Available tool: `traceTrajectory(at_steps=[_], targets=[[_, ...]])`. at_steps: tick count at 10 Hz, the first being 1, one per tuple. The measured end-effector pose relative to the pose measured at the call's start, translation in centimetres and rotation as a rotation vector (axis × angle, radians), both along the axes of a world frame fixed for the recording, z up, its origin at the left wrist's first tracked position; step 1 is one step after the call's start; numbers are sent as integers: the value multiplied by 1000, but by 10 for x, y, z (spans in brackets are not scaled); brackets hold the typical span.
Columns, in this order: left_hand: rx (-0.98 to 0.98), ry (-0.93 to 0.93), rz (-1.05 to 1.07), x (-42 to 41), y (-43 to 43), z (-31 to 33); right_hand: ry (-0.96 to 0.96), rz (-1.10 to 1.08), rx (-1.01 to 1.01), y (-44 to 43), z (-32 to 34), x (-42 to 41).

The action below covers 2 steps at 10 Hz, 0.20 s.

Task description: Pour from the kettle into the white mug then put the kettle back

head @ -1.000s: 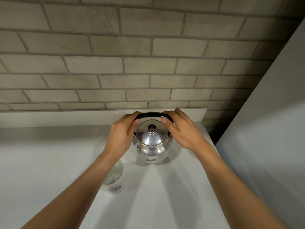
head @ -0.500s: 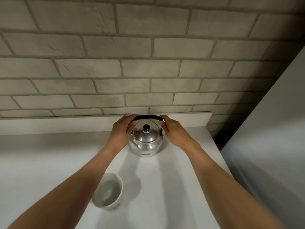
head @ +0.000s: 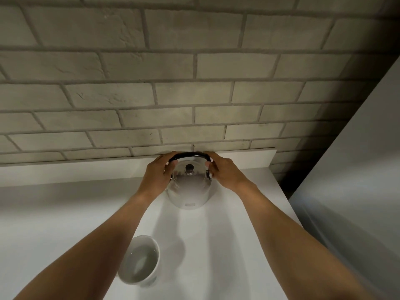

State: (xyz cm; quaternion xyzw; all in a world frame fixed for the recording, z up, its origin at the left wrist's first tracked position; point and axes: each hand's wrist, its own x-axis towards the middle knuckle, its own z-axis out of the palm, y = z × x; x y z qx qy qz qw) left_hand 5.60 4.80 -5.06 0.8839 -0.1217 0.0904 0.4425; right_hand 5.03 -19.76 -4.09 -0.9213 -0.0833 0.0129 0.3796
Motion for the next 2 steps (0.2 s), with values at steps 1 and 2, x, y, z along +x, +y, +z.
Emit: traceTrajectory(at_steps=[1,2], targets=[[69,44,-15,-8,-2,7,35,-45,-40,1,11,-15],[135,-23,13,-14,-8,22,-96,-159,-86,4,16,-27]])
